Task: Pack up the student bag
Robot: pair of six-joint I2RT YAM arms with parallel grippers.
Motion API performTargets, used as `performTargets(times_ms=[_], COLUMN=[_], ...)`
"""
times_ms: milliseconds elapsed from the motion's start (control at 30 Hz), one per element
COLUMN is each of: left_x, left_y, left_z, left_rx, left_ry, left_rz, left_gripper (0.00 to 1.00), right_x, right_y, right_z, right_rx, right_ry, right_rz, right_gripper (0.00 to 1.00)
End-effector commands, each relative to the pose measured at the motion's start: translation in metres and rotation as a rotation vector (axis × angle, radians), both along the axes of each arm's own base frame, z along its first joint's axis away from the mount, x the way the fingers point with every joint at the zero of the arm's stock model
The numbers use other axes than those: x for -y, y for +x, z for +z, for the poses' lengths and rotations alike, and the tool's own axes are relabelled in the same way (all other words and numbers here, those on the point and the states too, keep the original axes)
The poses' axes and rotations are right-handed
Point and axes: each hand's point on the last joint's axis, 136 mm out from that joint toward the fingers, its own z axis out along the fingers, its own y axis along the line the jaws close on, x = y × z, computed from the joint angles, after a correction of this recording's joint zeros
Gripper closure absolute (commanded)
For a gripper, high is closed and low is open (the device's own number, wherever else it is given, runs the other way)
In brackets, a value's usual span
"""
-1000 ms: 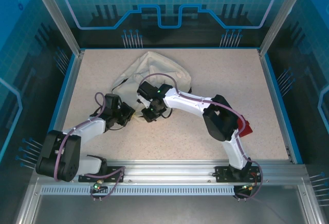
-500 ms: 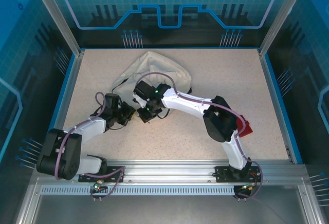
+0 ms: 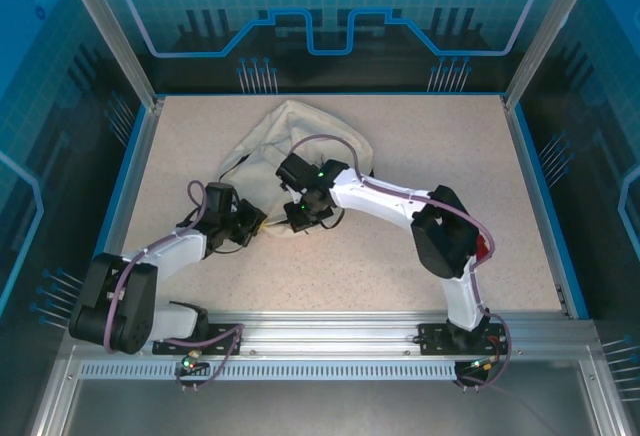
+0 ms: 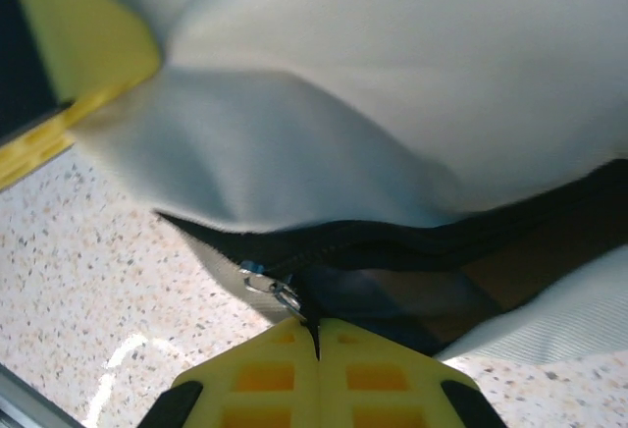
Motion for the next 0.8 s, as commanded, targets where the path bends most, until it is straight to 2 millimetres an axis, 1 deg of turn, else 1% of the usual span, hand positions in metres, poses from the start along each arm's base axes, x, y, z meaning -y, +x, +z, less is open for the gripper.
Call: performTargets(times_ms=[0, 67, 100, 167, 233, 267, 333, 367, 467, 500, 567, 633, 667, 700, 767], left_x=[-0.03, -0.031, -0.032, -0.033, -0.033, -0.031, -0.024, -0.018, -0.007, -0.006, -0.005, -0.006, -0.006, -0.005, -0.004], left_y=[-0.016, -0.018, -0.018, -0.019, -0.019, -0.018, -0.012, -0.009, -0.002, -0.001, -0.001, -0.001, -0.002, -0.002, -0.002], left_z=[-0.025, -0.027, -0.027, -0.027, -0.027, -0.026, -0.021, -0.017, -0.01, -0.009, -0.007, -0.007, -0.007, -0.006, -0.006], left_rx=[-0.081, -0.088, -0.092, -0.093, -0.092, -0.083, -0.047, -0.029, 0.01, 0.015, 0.018, 0.017, 0.018, 0.021, 0.022], left_ry=[0.129, 0.131, 0.136, 0.143, 0.144, 0.137, 0.108, 0.087, 0.04, 0.034, 0.034, 0.037, 0.037, 0.035, 0.029], left_rz=[0.07, 0.072, 0.076, 0.075, 0.071, 0.065, 0.031, 0.012, -0.019, -0.022, -0.023, -0.023, -0.026, -0.029, -0.035], left_gripper=[1.0, 1.0, 1.0, 1.0, 1.0, 1.0, 1.0, 1.0, 1.0, 1.0, 1.0, 1.0, 1.0, 1.0, 1.0], right_x=[0.09, 0.105, 0.109, 0.111, 0.108, 0.099, 0.07, 0.051, 0.003, -0.006, -0.009, -0.003, 0.002, 0.006, 0.006], right_y=[0.007, 0.018, 0.022, 0.027, 0.027, 0.025, 0.016, 0.007, -0.016, -0.02, -0.019, -0.014, -0.011, -0.009, -0.011], right_z=[-0.015, -0.023, -0.026, -0.028, -0.022, -0.017, -0.006, 0.0, 0.013, 0.016, 0.015, 0.014, 0.016, 0.018, 0.024], right_rx=[-0.023, -0.004, -0.007, -0.018, -0.007, -0.006, -0.013, -0.033, -0.073, -0.077, -0.06, -0.032, -0.015, 0.0, 0.006], right_ry=[-0.274, -0.329, -0.339, -0.325, -0.306, -0.261, -0.134, -0.061, 0.075, 0.09, 0.07, 0.04, 0.024, 0.01, 0.016], right_rz=[-0.189, -0.233, -0.25, -0.272, -0.273, -0.247, -0.159, -0.098, 0.028, 0.043, 0.035, 0.01, -0.004, -0.011, -0.006], right_gripper=[1.0, 1.0, 1.0, 1.0, 1.0, 1.0, 1.0, 1.0, 1.0, 1.0, 1.0, 1.0, 0.98, 0.9, 0.76])
